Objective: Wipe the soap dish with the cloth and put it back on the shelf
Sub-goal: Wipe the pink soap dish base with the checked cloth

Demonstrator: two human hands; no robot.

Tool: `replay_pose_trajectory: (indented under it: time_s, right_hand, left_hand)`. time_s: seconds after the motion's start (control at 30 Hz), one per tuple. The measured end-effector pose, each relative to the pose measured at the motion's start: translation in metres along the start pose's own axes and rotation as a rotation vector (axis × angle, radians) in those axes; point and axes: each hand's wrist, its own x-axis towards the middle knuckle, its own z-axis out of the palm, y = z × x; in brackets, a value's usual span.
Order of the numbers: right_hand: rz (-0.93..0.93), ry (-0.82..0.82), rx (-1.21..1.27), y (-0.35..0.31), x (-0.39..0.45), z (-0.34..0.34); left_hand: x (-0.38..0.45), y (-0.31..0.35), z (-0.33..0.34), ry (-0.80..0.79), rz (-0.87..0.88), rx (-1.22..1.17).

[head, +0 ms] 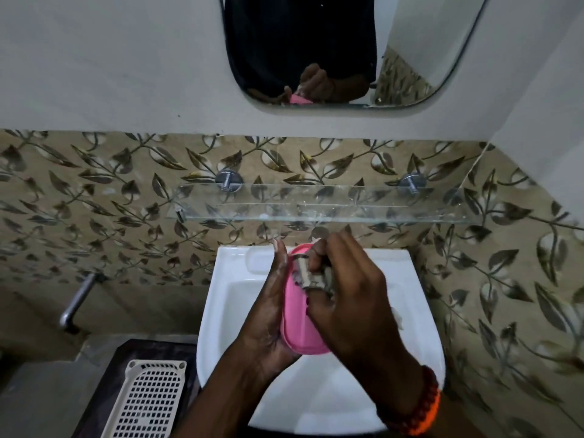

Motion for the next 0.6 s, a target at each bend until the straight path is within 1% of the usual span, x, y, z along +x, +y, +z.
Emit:
replay_pose_trajectory:
  time_s: [0.03,0.1,0.17,0.2,0.23,0.27,0.3,0.37,0.4,0.47,0.53,0.6]
  right_hand:
    - [0.025,-0.018,0.059,-0.005,-0.006,0.003]
    - [0.074,-0.075,0.147,-0.013,-0.018,0.005]
    - [0.112,-0.166,0.196,-0.016,-0.031,0.003]
    - [0.112,-0.218,0.201,-0.017,-0.038,0.001]
    - [0.089,-0.253,0.192,-0.018,-0.044,-0.002]
    - [0.052,-0.267,0.168,-0.018,-0.049,-0.004]
    - [0.023,-0.267,0.141,-0.017,-0.05,-0.006]
    - [0.006,-0.23,0.108,-0.011,-0.046,-0.011]
    - [0.009,-0.185,0.093,-0.007,-0.04,-0.013]
    - [0.041,-0.052,0.034,0.003,-0.023,-0.016]
    - [0.088,0.052,-0.005,0.011,-0.005,-0.019]
    - [0.084,0.05,0.012,0.008,-0.001,-0.015]
  left_hand:
    - [0.001,0.001,-0.003,0.018,0.011,0.002]
    - [0.005,0.004,-0.011,-0.037,-0.014,0.002]
    - [0.003,0.01,-0.014,-0.087,-0.054,0.07]
    - [0.002,0.013,-0.013,-0.08,-0.069,0.096]
    - [0.004,0.016,-0.016,-0.029,-0.07,0.113]
    - [0.005,0.018,-0.018,0.032,-0.047,0.131]
    - [0.005,0.019,-0.017,0.037,-0.019,0.131]
    - [0.004,0.015,-0.012,0.037,-0.02,0.103]
    - [0.005,0.011,-0.012,0.057,-0.038,0.103]
    - [0.0,-0.001,-0.005,0.054,-0.071,0.13]
    - [-0.003,-0.008,-0.002,0.018,-0.056,0.112]
    - [-0.002,-0.007,0.0,-0.017,-0.025,0.072]
